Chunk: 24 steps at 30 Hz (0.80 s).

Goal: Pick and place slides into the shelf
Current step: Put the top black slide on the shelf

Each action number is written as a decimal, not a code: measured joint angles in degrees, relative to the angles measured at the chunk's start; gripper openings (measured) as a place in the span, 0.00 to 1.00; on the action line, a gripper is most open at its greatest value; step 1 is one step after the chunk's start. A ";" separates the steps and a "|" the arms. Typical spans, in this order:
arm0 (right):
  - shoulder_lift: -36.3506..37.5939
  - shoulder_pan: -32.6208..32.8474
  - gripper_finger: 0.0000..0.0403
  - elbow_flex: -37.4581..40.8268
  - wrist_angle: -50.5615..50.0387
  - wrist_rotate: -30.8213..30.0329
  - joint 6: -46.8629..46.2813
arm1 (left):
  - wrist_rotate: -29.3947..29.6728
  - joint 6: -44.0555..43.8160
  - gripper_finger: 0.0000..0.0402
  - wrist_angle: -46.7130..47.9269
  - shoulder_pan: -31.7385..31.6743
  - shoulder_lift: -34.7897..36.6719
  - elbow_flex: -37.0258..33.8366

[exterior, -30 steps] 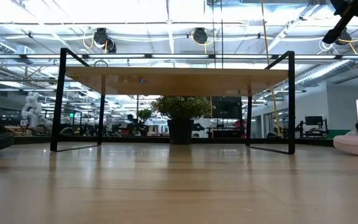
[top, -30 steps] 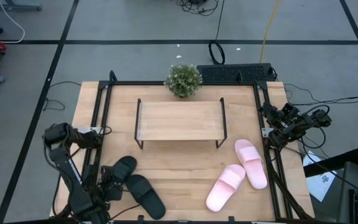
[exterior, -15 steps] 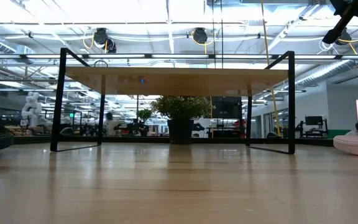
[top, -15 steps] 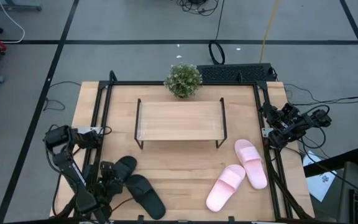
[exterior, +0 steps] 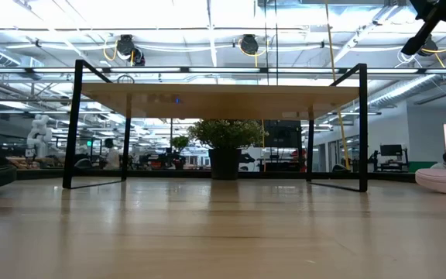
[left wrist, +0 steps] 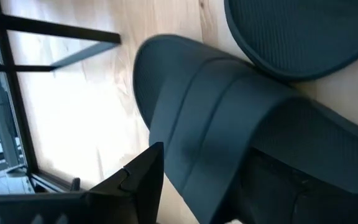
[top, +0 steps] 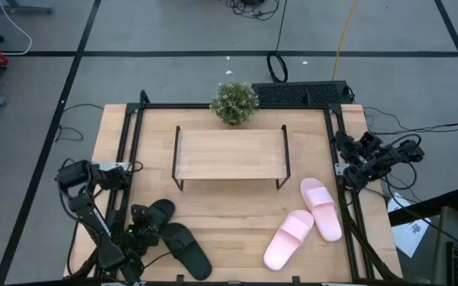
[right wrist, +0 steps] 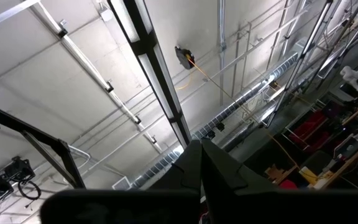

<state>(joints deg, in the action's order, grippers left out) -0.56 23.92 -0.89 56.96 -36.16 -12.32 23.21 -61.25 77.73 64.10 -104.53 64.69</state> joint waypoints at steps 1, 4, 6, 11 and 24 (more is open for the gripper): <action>0.00 0.01 0.00 0.00 -0.11 0.00 0.00 | 0.76 0.02 0.49 0.02 0.00 0.00 0.00; 0.00 0.02 0.00 0.00 -0.23 0.00 0.00 | 2.47 0.58 0.49 0.00 0.01 0.00 -0.02; 0.00 0.01 0.00 0.00 -0.25 -0.01 0.00 | 3.03 0.84 0.49 -0.35 -0.04 0.00 -0.42; 0.00 0.00 0.00 0.00 -0.25 0.00 -0.01 | 1.58 1.64 0.49 -2.48 -0.60 0.00 -3.33; 0.00 0.00 0.00 0.00 -0.25 -0.02 -0.02 | -5.19 8.50 0.11 -2.62 -3.41 0.35 -3.39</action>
<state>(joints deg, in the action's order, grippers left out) -0.56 23.92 -0.89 56.71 -36.18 -12.34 18.02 -52.75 75.11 60.69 -104.18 61.30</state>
